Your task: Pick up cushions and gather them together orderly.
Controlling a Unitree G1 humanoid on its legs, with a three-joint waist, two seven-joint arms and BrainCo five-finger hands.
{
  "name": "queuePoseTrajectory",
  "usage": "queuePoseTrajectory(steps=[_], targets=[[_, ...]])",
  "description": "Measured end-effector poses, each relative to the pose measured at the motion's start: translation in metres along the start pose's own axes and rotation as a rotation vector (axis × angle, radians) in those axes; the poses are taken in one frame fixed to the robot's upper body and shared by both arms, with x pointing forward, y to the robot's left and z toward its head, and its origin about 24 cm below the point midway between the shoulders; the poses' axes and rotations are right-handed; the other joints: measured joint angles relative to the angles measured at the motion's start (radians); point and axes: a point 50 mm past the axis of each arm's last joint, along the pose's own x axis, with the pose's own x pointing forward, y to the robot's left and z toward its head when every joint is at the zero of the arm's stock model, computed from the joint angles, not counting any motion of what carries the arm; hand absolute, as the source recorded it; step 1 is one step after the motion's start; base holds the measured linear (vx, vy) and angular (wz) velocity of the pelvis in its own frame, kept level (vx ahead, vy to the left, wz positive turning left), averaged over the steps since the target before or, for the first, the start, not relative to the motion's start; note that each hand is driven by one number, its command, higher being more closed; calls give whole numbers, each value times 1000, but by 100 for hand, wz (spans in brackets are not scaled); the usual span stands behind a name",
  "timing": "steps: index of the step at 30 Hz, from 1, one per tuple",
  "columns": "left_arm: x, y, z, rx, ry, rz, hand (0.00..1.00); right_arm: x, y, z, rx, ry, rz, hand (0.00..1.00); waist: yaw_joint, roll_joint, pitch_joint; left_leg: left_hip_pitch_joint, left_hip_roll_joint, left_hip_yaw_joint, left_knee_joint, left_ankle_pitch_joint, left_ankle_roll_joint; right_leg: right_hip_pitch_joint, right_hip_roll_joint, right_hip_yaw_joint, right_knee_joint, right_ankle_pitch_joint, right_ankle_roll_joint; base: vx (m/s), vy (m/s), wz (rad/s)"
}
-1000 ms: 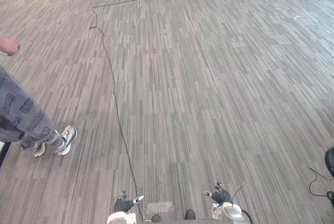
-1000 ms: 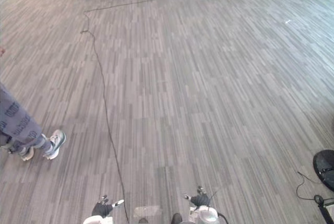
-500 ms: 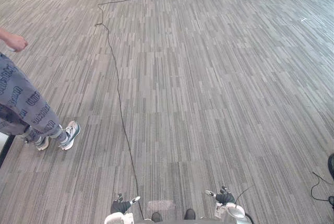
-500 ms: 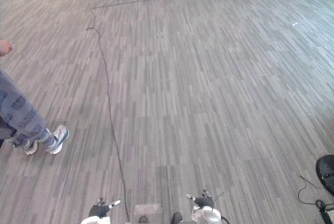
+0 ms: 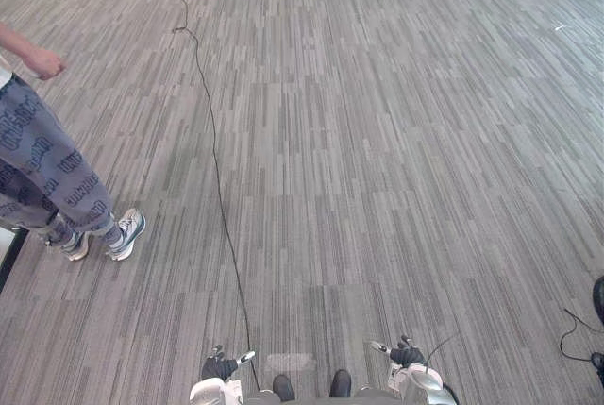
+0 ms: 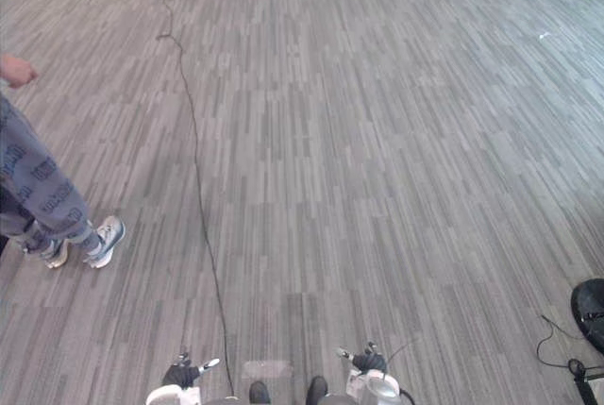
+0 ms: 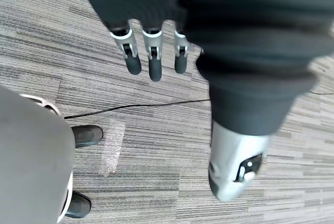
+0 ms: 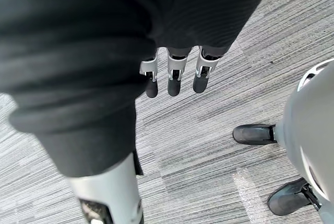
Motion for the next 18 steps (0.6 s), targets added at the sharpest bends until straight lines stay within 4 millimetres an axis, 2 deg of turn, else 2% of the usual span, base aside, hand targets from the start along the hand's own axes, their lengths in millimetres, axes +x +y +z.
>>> queuePoseTrajectory(steps=[3, 5, 7, 8, 9, 10, 12, 13, 15, 16, 17, 18], targets=[[1, -1, 2, 0, 0, -1, 0, 0, -2, 1, 24, -1, -11, 0, -1, 0, 4, -19, 0, -3, 2, -1, -1, -15, -1, -7, 0, -4, 4, 21, 1, 7], [2, -1, 5, 0, -6, -2, 0, 0, -4, 0, 46, 2, -21, 0, 1, -2, 10, -24, 2, -4, 14, -19, -13, -15, -2, -12, 13, -29, 2, 63, 1, 5], [3, 2, 9, -3, -18, 7, 0, 0, -3, 0, 58, 1, -19, 0, 0, -16, 18, -84, 21, -4, 160, -99, -18, -21, -13, -18, 46, -62, 2, 89, -18, 8], [3, 3, 10, -6, -20, 10, 0, 0, -3, 0, 61, 2, -19, 0, 1, -16, 18, -98, 30, -1, 198, -116, -21, -23, -14, -19, 52, -67, 0, 128, -64, 16], [4, 5, 15, -30, -37, 19, 0, -1, -5, 1, 76, -6, -26, 0, 3, -15, 21, -205, 85, 35, 453, -199, -32, -28, -11, -31, 79, -91, -3, 127, -79, 18], [5, 5, 19, -70, -50, 32, 0, -2, -7, 0, 79, -17, -31, 0, 3, -12, 25, -298, 146, 70, 679, -218, -29, -14, -5, -37, 83, -103, -9, 138, -64, 17], [5, 7, 26, -109, -75, 46, 0, -2, -5, 4, 84, -35, -31, 0, 17, -5, 52, -367, 244, 122, 870, -264, -24, 41, 1, -36, 82, -125, -17, 186, 10, -1], [5, 8, 28, -107, -82, 45, 0, -2, -9, 5, 81, -40, -42, 0, 18, -8, 56, -410, 284, 141, 879, -280, -30, 61, -7, -35, 81, -144, -4, 208, 59, -1], [5, 7, 33, -116, -102, 42, 0, -1, -12, 7, 88, -44, -55, 0, 23, -10, 55, -473, 287, 148, 784, -267, -23, 71, -40, -36, 82, -161, 15, 313, 204, -1], [5, 7, 37, -126, -120, 42, 0, -1, -12, 7, 89, -43, -56, 0, 32, -19, 59, -504, 259, 157, 646, -208, -28, 79, -84, -34, 85, -180, 42, 364, 275, -8], [5, 7, 38, -126, -125, 40, 0, -1, -12, 6, 89, -41, -56, 0, 36, -20, 59, -515, 247, 156, 587, -172, -31, 82, -100, -34, 86, -191, 49, 381, 296, -12], [5, 6, 40, -128, -140, 38, 0, -2, -11, 5, 88, -37, -53, 0, 45, -23, 61, -533, 219, 154, 502, -54, -27, 96, -134, -31, 83, -206, 71, 456, 324, -7]])
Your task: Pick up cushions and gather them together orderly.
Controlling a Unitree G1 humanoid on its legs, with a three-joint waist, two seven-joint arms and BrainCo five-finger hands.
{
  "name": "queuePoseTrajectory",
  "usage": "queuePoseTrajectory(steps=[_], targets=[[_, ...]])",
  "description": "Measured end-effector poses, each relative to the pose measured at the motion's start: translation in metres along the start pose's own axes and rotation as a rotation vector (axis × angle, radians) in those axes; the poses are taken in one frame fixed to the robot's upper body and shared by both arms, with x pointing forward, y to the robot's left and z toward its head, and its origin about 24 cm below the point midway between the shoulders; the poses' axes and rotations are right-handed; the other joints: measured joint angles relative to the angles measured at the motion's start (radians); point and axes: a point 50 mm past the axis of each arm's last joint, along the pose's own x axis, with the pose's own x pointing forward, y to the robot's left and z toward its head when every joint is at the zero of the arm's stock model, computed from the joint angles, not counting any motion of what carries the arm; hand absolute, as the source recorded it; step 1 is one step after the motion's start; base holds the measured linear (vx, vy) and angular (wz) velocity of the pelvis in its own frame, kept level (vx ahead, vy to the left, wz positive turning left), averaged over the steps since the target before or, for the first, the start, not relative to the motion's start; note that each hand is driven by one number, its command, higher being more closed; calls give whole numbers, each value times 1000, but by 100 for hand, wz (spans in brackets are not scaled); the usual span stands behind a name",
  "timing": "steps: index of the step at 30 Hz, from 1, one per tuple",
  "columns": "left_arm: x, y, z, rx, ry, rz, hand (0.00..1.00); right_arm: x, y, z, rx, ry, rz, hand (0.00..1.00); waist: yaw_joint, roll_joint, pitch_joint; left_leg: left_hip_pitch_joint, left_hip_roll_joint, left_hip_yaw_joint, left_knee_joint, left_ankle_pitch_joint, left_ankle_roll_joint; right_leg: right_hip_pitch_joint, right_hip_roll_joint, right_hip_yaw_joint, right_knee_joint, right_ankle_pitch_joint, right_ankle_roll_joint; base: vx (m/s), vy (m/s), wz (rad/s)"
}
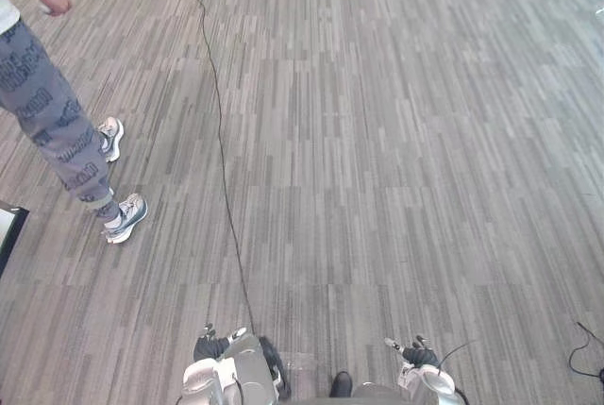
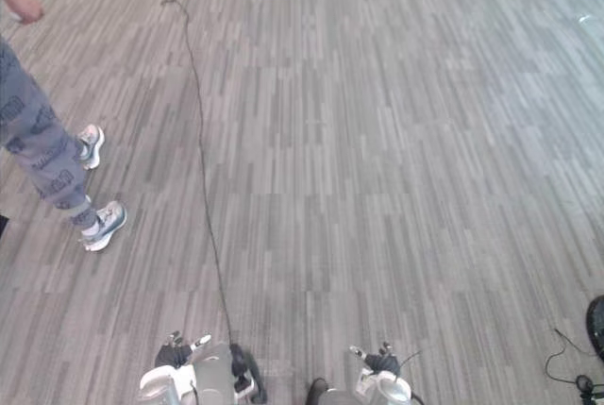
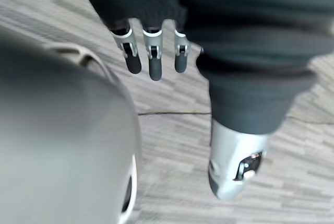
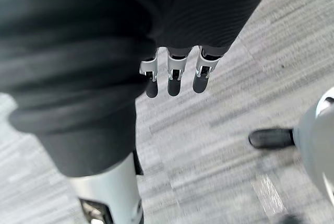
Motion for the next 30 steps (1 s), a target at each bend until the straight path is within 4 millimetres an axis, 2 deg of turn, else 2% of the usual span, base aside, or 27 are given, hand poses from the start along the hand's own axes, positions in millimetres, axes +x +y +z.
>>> queuePoseTrajectory(steps=[1, 2, 3, 4, 5, 6, 7, 8, 9, 10, 11, 12, 13, 14, 16, 18, 19, 20, 21, 22, 23, 24, 25, 26, 27, 28, 30], targets=[[0, -2, 3, -2, -13, -4, 0, -1, 2, -4, 2, 10, 4, 0, 8, -14, -8, 8, -40, 9, -13, 42, 38, 3, -36, 4, 1, -3, 9, 495, 321, -1], [1, -2, 4, -2, -19, -3, 0, -1, 6, -3, 3, 7, 15, 0, 8, -19, -5, 7, -43, 23, -4, 27, 44, 2, -44, 2, 1, 9, -5, 512, 286, 3], [1, 0, 6, -17, -28, 4, 0, -3, 17, -5, 15, 11, 43, 0, 11, -27, -3, -1, -34, 25, 52, -13, 68, 8, -46, 4, 1, 56, -14, 515, 287, 4], [2, 3, 8, -24, -33, 13, 0, -6, 24, -12, 16, 34, 62, 0, 19, -37, -4, 1, -10, 23, 147, -49, 101, 39, -54, 12, 17, 121, 12, 615, 343, -6], [2, 4, 9, -22, -34, 14, 0, -6, 22, -15, 15, 43, 61, 0, 30, -43, -4, 21, -3, 25, 187, -65, 115, 44, -64, 31, 72, 149, 47, 510, 299, -17], [1, 3, 6, -14, -25, 11, 0, -7, 18, -17, 21, 45, 48, 0, 38, -46, -5, 66, -6, 29, 196, -98, 112, 26, -82, 52, 171, 158, 59, 401, 234, -32], [0, 5, 0, -2, -7, 13, 0, -8, 14, -19, 18, 45, 38, 0, 39, -44, -14, 120, -12, 26, 174, -144, 90, -21, -104, 73, 318, 163, 66, 573, 340, -31], [0, 5, -5, 59, 14, -3, 0, -7, 12, -17, 9, 36, 38, 0, 25, -53, -32, 197, -37, 18, 109, -227, 44, -167, -162, 109, 658, 203, 84, 481, 280, -17], [1, 5, -3, 66, 10, -4, 0, -7, 13, -16, 8, 35, 40, 0, 21, -59, -29, 205, -42, 18, 109, -231, 45, -185, -170, 113, 702, 203, 84, 542, 237, 1], [3, 7, 0, 99, 15, -5, 0, -6, 14, -12, 7, 21, 47, 0, 12, -70, -15, 256, -53, 16, 93, -253, 45, -278, -189, 120, 900, 169, 67, 335, 29, -7], [2, 7, -4, 100, 35, -3, 0, -6, 12, -7, 6, -2, 46, 0, 6, -62, -6, 345, -51, 18, 54, -281, 35, -361, -178, 97, 1036, 99, 0, 435, 37, -14], [1, 7, -8, 97, 45, -3, 0, -5, 11, -5, 4, -11, 43, 0, 1, -55, -2, 392, -50, 24, 27, -286, 28, -393, -170, 77, 1066, 70, -14, 490, 41, -22], [-1, 5, -11, 103, 54, -10, 0, -5, 8, 1, 0, -40, 39, 0, -10, -45, 2, 473, -50, 37, -30, -289, 21, -457, -155, 26, 1069, 17, -38, 535, 54, -3], [0, 3, -11, 112, 58, -19, 0, -3, 5, 6, -11, -64, 35, 0, -24, -35, 6, 540, -52, 39, -93, -283, 6, -549, -133, -37, 993, -24, -47, 646, 49, 13], [2, -1, -9, 113, 60, -28, 0, 0, 2, 13, -51, -77, 36, 0, -40, -23, 14, 604, -51, 39, -157, -271, -15, -636, -92, -101, 780, -12, -66, 559, 1, 31], [3, -3, -8, 122, 64, -35, 0, 2, -1, 19, -75, -90, 35, 0, -62, -19, 20, 683, -62, 18, -228, -258, -36, -673, -8, -121, 402, 132, -69, 579, -60, 46], [2, 0, -12, 127, 79, -30, 0, 2, -6, 15, -90, -70, 27, 0, -67, -23, 22, 745, -80, -22, -249, -255, -48, -667, 32, -80, 268, 290, -135, 713, -109, 51], [1, -4, -16, 121, 98, -37, 0, 3, -10, 17, -85, -71, 13, 0, -73, -5, 25, 778, -57, -51, -254, -244, -71, -658, 50, -49, 294, 394, -203, 719, -121, 30], [1, -11, -14, 117, 88, -57, 0, 6, -12, 28, -106, -97, 6, 0, -66, 34, 31, 778, -23, -70, -235, -192, -115, -669, 57, -60, 375, 311, -209, 856, -195, 13], [0, -19, -14, 114, 85, -73, 0, 7, -17, 31, -72, -104, -11, 0, -67, 53, 37, 773, -3, -115, -171, -107, -124, -669, 53, -67, 472, 221, -202, 832, -246, 5], [0, -20, -16, 97, 93, -69, 0, 7, -18, 31, -39, -106, -22, 0, -72, 73, 43, 733, 42, -162, -10, -30, -108, -624, 61, -80, 505, 147, -195, 947, -293, 22], [-1, -22, -16, 82, 94, -70, 0, 6, -18, 29, -37, -103, -25, 0, -76, 82, 48, 667, 84, -198, 161, 68, -80, -574, 75, -89, 498, 106, -189, 668, -193, 18], [-1, -23, -16, 70, 93, -68, 0, 5, -18, 28, -38, -100, -23, 0, -73, 84, 49, 622, 110, -219, 266, 105, -69, -544, 83, -89, 490, 93, -191, 513, -110, 7], [-2, -25, -15, 50, 84, -69, 0, 5, -13, 25, -36, -93, -11, 0, -67, 86, 52, 526, 165, -227, 492, 76, -70, -477, 112, -86, 465, 62, -191, 493, -67, -9], [-1, -25, -10, 38, 61, -67, 0, 3, -7, 20, -30, -80, 1, 0, -56, 83, 55, 436, 212, -218, 667, 1, -76, -394, 139, -80, 426, 41, -192, 713, -68, -8], [0, -23, -4, 32, 36, -62, 0, 1, -5, 15, -23, -72, 7, 0, -48, 71, 54, 346, 227, -191, 719, -72, -62, -298, 150, -71, 368, 11, -184, 701, -64, -3], [1, -20, 5, 28, -4, -56, 0, -1, 0, 10, -7, -62, 16, 0, -43, 42, 52, 239, 223, -121, 654, -140, -36, -199, 150, -52, 288, -3, -163, 490, -33, -10]])
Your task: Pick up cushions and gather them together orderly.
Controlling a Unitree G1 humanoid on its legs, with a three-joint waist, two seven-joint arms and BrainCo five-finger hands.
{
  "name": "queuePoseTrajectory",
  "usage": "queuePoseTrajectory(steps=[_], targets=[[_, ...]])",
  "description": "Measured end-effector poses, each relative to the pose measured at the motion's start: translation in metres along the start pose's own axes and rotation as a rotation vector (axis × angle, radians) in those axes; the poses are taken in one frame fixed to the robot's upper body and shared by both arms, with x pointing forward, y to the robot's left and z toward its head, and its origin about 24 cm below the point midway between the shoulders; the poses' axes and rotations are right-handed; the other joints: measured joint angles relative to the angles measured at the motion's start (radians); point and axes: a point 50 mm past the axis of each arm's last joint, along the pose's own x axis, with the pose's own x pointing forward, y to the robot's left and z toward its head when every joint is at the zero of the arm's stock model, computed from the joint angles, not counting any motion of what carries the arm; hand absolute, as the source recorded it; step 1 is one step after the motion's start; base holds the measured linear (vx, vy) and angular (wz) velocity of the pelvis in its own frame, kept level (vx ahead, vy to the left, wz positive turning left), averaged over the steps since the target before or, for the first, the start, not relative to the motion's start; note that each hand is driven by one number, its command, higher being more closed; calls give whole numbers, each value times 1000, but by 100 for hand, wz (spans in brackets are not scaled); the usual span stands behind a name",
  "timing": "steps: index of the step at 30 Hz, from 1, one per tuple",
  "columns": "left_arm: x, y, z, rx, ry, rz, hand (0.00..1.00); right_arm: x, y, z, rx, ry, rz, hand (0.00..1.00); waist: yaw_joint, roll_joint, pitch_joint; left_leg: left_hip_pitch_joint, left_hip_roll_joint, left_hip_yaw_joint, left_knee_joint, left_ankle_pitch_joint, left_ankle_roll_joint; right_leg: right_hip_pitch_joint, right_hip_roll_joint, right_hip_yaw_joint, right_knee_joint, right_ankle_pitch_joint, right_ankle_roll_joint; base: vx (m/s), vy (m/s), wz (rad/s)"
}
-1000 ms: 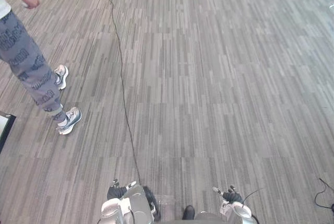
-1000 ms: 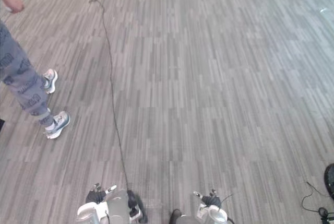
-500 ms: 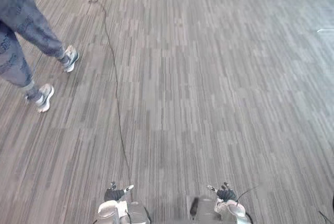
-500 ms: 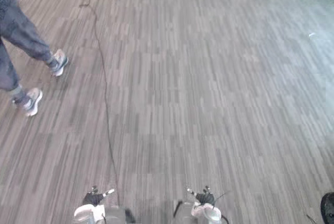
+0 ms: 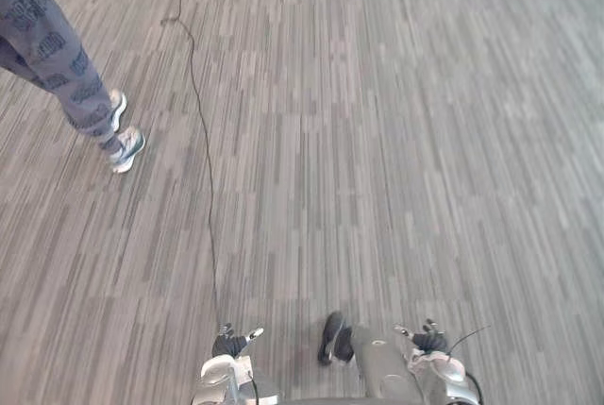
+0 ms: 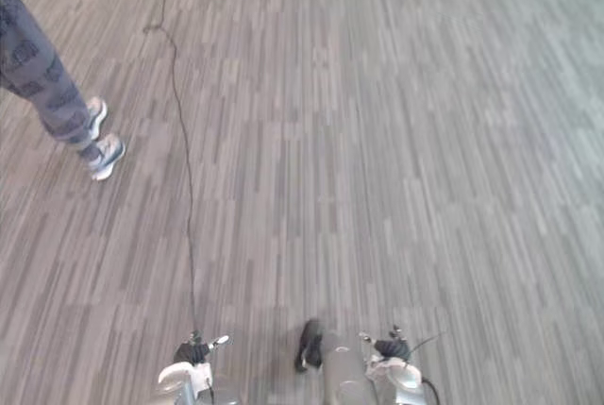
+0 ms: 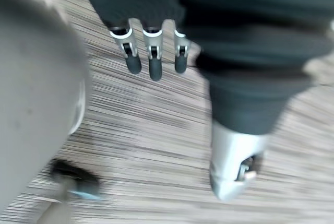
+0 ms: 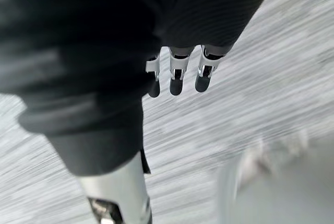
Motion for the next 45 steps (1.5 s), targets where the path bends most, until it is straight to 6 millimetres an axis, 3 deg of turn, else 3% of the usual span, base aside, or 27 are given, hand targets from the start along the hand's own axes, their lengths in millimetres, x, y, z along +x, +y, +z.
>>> queuePoseTrajectory(steps=[3, 5, 6, 8, 10, 13, 15, 16, 19, 21, 22, 23, 24, 25, 27, 28, 29, 31, 33, 35, 39, 40, 41, 42, 43, 44, 45], targets=[[1, 4, 8, -19, -34, 14, 0, -1, 9, -1, -18, 4, 28, 0, 40, -16, -3, -155, -85, 21, -332, -21, 1, 125, -12, 84, -102, 6, 41, 707, 108, -81], [-1, 8, 4, -33, -24, 30, 0, -2, 15, -5, 0, 20, 33, 0, 65, -27, -3, -178, -190, -53, -665, 127, -12, 197, -60, 173, -139, -27, 97, 480, 213, -115], [-1, 10, 1, -39, -23, 38, 0, -3, 14, -10, -4, 37, 31, 0, 73, -32, -10, -165, -223, -92, -699, 230, -22, 217, -73, 209, -152, -34, 108, 488, 279, -104], [0, 16, 2, -26, -27, 50, 0, -6, 27, -18, -12, 65, 69, 0, 66, -73, -40, -142, -246, -52, -656, 187, 24, 218, -122, 272, -157, -1, 95, 691, 361, -80], [0, 21, 3, -10, -27, 57, 0, -8, 24, -20, -18, 66, 65, 0, 72, -98, -56, -114, -223, -1, -549, 90, 52, 191, -157, 307, -45, 49, 137, 714, 363, -93], [0, 22, -6, 40, 19, 45, 0, -8, 23, -20, -30, 57, 71, 0, 71, -101, -57, 77, -223, 93, -608, 0, 48, -14, -250, 266, 480, 161, 227, 486, 232, -93], [-1, 19, -10, 76, 37, 24, 0, -8, 25, -12, -26, 21, 83, 0, 43, -97, -54, 241, -226, 157, -682, -37, 37, -150, -320, 112, 754, 91, 145, 492, 123, -59], [0, 18, -9, 80, 35, 19, 0, -8, 25, -11, -26, 17, 87, 0, 43, -95, -54, 280, -224, 176, -707, -42, 29, -177, -325, 70, 763, 72, 132, 467, 98, -67], [1, 17, -12, 89, 59, 12, 0, -5, 26, -3, -48, -12, 101, 0, 26, -94, -53, 417, -234, 281, -828, -53, 0, -328, -305, -186, 510, 8, 64, 476, 87, -68], [0, 17, -18, 93, 86, 11, 0, -1, 25, 5, -76, -23, 104, 0, 8, -81, -45, 483, -242, 312, -878, -49, -8, -374, -217, -234, 244, 71, 42, 602, 25, -53], [-2, 18, -23, 103, 104, 9, 0, 0, 20, 2, -91, -8, 96, 0, -5, -87, -47, 524, -268, 322, -907, -39, -25, -372, -161, -244, 43, 170, 29, 577, -21, -30], [-2, 20, -25, 114, 108, 9, 0, -1, 15, -4, -98, 14, 83, 0, -11, -93, -51, 552, -290, 316, -914, -35, -46, -371, -143, -220, -12, 274, -80, 603, -18, -46], [-3, 14, -29, 107, 125, -8, 0, 3, 4, 5, -107, -1, 61, 0, -7, -38, -49, 600, -253, 319, -921, -13, -96, -363, -107, -205, 41, 278, -158, 607, -10, -49], [-3, 8, -26, 99, 115, -23, 0, 4, -1, 8, -95, -10, 40, 0, -18, -13, -49, 599, -230, 299, -860, 54, -175, -379, -112, -194, 139, 186, -146, 618, -52, -53], [-2, 3, -23, 72, 103, -25, 0, 3, -3, 8, -51, -19, 26, 0, -33, 9, -42, 561, -153, 218, -632, 131, -131, -324, -94, -187, 189, 97, -129, 568, -125, -31], [-3, 1, -22, 61, 96, -28, 0, 2, -3, 6, -51, -19, 25, 0, -30, 24, -40, 475, -70, 150, -375, 213, -48, -267, -59, -171, 172, 59, -120, 500, -121, -48], [-3, -3, -20, 52, 86, -37, 0, 1, -3, 6, -55, -20, 27, 0, -24, 29, -38, 382, -17, 108, -157, 205, -24, -222, -31, -145, 159, 31, -113, 556, -107, -69], [-4, -6, -15, 18, 54, -38, 0, 0, 3, 4, -71, -15, 47, 0, -8, 21, -34, 199, 33, 70, 100, 100, -38, -104, 19, -91, 106, -16, -114, 497, -52, -77], [-3, -3, -10, 9, 29, -30, 0, -1, 8, 1, -78, -2, 61, 0, -2, 6, -35, 66, 17, 66, 53, 31, -15, 6, 48, -41, 21, -26, -98, 451, -34, -65], [-4, 3, -3, -12, -17, -10, 0, -2, 18, -3, -97, 15, 89, 0, 24, -13, -36, -67, -56, 59, -182, -5, -1, 104, 53, 50, -58, -41, -66, 449, 27, -99], [-8, 13, -14, -68, 10, 37, 0, -4, 21, -9, -89, 34, 93, 0, 55, -13, -39, -143, -182, -38, -674, 97, -27, 220, 35, 183, -124, -72, 14, 597, 180, -104], [-8, 15, -13, -80, 5, 43, 0, -4, 21, -14, -94, 55, 89, 0, 70, -27, -46, -138, -218, -77, -706, 209, -21, 246, 12, 228, -134, -93, 47, 666, 301, -107], [-8, 17, -14, -78, 8, 46, 0, -6, 21, -19, -93, 77, 88, 0, 78, -40, -67, -134, -243, -96, -701, 260, 8, 255, -10, 265, -138, -101, 61, 736, 311, -88], [-6, 21, -11, -63, 1, 52, 0, -8, 25, -24, -84, 92, 95, 0, 73, -68, -80, -142, -249, -73, -647, 211, 32, 255, -42, 285, -128, -91, 86, 914, 394, -81], [-5, 23, -10, -65, 2, 55, 0, -9, 29, -26, -84, 95, 108, 0, 72, -75, -77, -140, -220, -52, -557, 161, 51, 236, -54, 317, -57, -54, 125, 754, 318, -75], [-4, 24, -7, -60, -3, 57, 0, -8, 30, -24, -79, 92, 113, 0, 82, -75, -71, -141, -207, -33, -476, 136, 64, 224, -60, 333, 31, -21, 122, 637, 348, -88], [-4, 25, -10, -36, 14, 52, 0, -9, 30, -26, -71, 96, 107, 0, 80, -74, -73, -87, -230, -27, -492, 99, 71, 166, -91, 321, 228, 12, 149, 587, 281, -73]])
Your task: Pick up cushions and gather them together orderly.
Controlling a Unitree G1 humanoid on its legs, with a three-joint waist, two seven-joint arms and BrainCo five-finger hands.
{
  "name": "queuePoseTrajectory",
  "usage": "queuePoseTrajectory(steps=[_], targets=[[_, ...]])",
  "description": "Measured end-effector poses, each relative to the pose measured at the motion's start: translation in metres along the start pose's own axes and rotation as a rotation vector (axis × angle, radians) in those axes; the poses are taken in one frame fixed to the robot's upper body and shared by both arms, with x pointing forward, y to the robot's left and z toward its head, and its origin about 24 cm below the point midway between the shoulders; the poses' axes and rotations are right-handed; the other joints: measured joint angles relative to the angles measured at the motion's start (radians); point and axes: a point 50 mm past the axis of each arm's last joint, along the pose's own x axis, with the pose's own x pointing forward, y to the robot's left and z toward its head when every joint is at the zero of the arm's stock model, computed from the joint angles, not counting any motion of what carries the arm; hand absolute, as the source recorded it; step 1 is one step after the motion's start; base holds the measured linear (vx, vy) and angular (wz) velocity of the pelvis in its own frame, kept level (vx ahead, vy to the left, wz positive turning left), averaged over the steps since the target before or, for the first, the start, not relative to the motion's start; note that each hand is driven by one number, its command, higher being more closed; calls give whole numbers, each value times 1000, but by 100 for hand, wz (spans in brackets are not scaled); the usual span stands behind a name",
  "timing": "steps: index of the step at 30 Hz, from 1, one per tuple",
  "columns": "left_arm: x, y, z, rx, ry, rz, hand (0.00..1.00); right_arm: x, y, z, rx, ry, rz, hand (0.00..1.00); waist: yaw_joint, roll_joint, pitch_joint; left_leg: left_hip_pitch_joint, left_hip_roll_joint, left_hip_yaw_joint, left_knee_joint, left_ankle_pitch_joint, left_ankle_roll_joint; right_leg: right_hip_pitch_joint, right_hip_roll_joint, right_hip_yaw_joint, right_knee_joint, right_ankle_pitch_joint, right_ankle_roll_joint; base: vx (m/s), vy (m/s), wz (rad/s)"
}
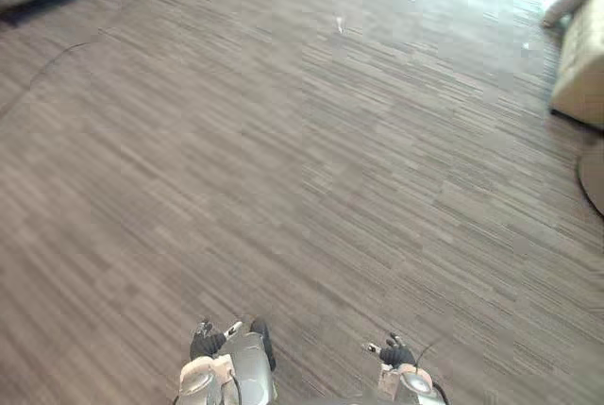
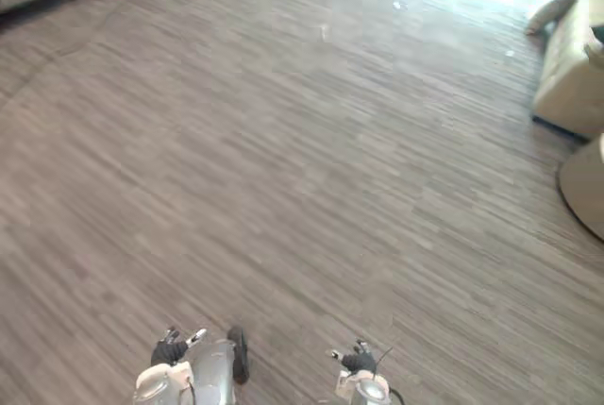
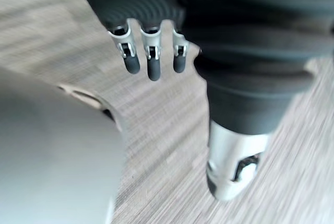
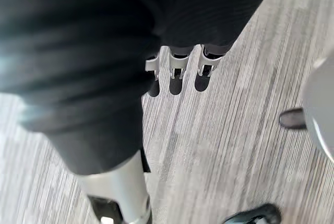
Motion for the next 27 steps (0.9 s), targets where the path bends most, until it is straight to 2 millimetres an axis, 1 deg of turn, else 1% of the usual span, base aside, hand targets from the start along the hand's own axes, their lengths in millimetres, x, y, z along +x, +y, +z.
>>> queuePoseTrajectory(steps=[1, 2, 3, 4, 5, 6, 7, 8, 9, 10, 11, 12, 13, 14, 15, 16, 17, 18, 19, 20, 21, 22, 23, 24, 25, 26, 27], targets=[[-1, -1, -8, 29, 34, -11, 0, 0, -9, 0, -8, -3, -20, 0, -13, 3, -12, 113, -15, -10, -93, -77, -23, -88, -44, -30, 219, 42, 26, 681, 267, -53], [1, 4, -9, 89, 58, -13, 0, 1, -6, 5, -23, -27, -5, 0, -41, -21, -7, 220, -56, -5, -149, -117, -32, -193, -121, -92, 451, -9, 1, 596, 126, -28], [2, 4, -9, 96, 61, -15, 0, 1, -6, 7, -24, -33, -5, 0, -46, -19, -6, 248, -58, -2, -163, -123, -34, -219, -129, -116, 473, -23, -9, 571, 68, -13], [1, 1, -12, 105, 73, -21, 0, 1, -7, 9, -29, -43, -5, 0, -50, -9, -4, 304, -57, 5, -211, -127, -34, -272, -135, -173, 479, -53, -45, 562, 52, -18], [1, -5, -12, 115, 80, -40, 0, 2, -9, 16, -35, -67, -5, 0, -56, 9, 5, 374, -46, 24, -281, -126, -35, -343, -133, -246, 433, -88, -70, 567, 64, -21], [1, -10, -14, 127, 86, -56, 0, 4, -12, 22, -43, -89, -8, 0, -59, 24, 14, 418, -38, 31, -323, -125, -37, -381, -127, -301, 363, -99, -79, 559, 59, -16], [1, -12, -15, 144, 92, -71, 0, 5, -15, 30, -53, -109, -13, 0, -68, 38, 22, 471, -26, 51, -367, -122, -42, -435, -111, -358, 227, -88, -82, 572, 21, -4], [0, -14, -17, 157, 98, -80, 0, 6, -18, 34, -60, -118, -19, 0, -79, 42, 26, 507, -22, 60, -398, -121, -42, -478, -87, -388, 58, -32, -77, 709, -15, 5], [0, -13, -18, 179, 99, -85, 0, 6, -20, 34, -63, -116, -23, 0, -86, 36, 26, 543, -32, 77, -421, -122, -43, -496, -67, -395, -107, 54, -73, 616, -47, 11], [0, -10, -18, 184, 99, -78, 0, 5, -22, 28, -65, -95, -29, 0, -90, 18, 27, 585, -56, 79, -442, -121, -44, -496, -56, -383, -269, 154, -73, 667, -89, 18], [-2, -6, -23, 186, 115, -68, 0, 4, -26, 21, -56, -77, -38, 0, -99, 3, 25, 645, -71, 75, -452, -125, -85, -487, -52, -332, -285, 332, -167, 561, -88, -2], [-2, -11, -25, 175, 125, -77, 0, 6, -29, 29, -70, -97, -44, 0, -100, 43, 28, 676, -46, 83, -453, -119, -94, -499, -37, -329, -205, 297, -177, 682, -112, -17], [-5, -19, -28, 158, 130, -94, 0, 7, -30, 33, -81, -109, -46, 0, -101, 69, 16, 680, -27, 85, -432, -78, -151, -530, -38, -323, -104, 206, -172, 759, -202, -31], [-6, -26, -30, 147, 134, -110, 0, 6, -33, 39, -73, -135, -55, 0, -109, 90, 23, 658, 17, 43, -291, -43, -182, -522, -32, -327, -5, 98, -171, 725, -220, -17], [-6, -26, -29, 144, 131, -109, 0, 6, -33, 39, -77, -137, -55, 0, -110, 97, 22, 635, 37, 26, -220, -35, -188, -511, -23, -329, 3, 77, -167, 589, -216, -11], [-6, -27, -28, 142, 127, -111, 0, 6, -34, 39, -79, -136, -57, 0, -111, 107, 19, 563, 84, -21, -35, 15, -199, -483, -2, -331, 4, 45, -167, 450, -136, -11], [-5, -26, -25, 136, 117, -107, 0, 6, -33, 38, -81, -131, -55, 0, -110, 112, 22, 483, 126, -68, 149, 54, -202, -447, 20, -326, -8, 23, -169, 440, -114, -22], [-4, -25, -21, 110, 100, -97, 0, 6, -32, 36, -84, -122, -56, 0, -108, 119, 28, 384, 179, -79, 386, 26, -208, -379, 63, -313, -44, 7, -184, 542, -103, -34], [-4, -22, -18, 91, 86, -81, 0, 5, -29, 34, -92, -115, -46, 0, -102, 112, 37, 319, 202, -73, 508, -17, -198, -302, 94, -293, -86, -12, -196, 542, -59, -45], [-4, -16, -16, 83, 72, -64, 0, 5, -23, 34, -99, -112, -30, 0, -93, 99, 43, 267, 199, -59, 534, -56, -172, -231, 107, -278, -135, -21, -198, 636, -53, -55], [-3, -10, -13, 81, 60, -49, 0, 5, -20, 26, -98, -86, -20, 0, -87, 76, 40, 192, 179, -21, 484, -101, -131, -154, 117, -244, -199, -20, -194, 608, -30, -56], [-3, -8, -13, 80, 58, -43, 0, 5, -17, 24, -97, -74, -14, 0, -81, 65, 40, 154, 160, -7, 430, -123, -109, -122, 117, -222, -231, -19, -192, 475, -6, -78], [-2, -5, -9, 60, 40, -31, 0, 6, -13, 23, -96, -65, -6, 0, -61, 59, 42, 93, 119, -11, 306, -136, -92, -76, 114, -188, -273, -16, -182, 468, 59, -100], [-2, -6, -7, 41, 23, -29, 0, 6, -11, 23, -94, -67, -2, 0, -43, 59, 43, 50, 76, -37, 151, -132, -91, -49, 108, -151, -299, -18, -168, 476, 141, -116], [-2, -9, -6, 26, 15, -32, 0, 5, -10, 21, -93, -63, -1, 0, -34, 62, 44, 21, 33, -75, 3, -108, -85, -20, 95, -118, -313, -30, -148, 596, 238, -108], [-3, -10, -6, 10, 13, -29, 0, 5, -11, 21, -94, -61, -6, 0, -32, 65, 45, 6, -12, -120, -165, -48, -102, 18, 80, -87, -331, -50, -124, 514, 246, -87], [-3, -10, -6, -5, 11, -24, 0, 5, -12, 18, -97, -53, -12, 0, -27, 63, 44, 0, -40, -142, -256, 35, -116, 54, 65, -65, -348, -69, -99, 551, 294, -86]])
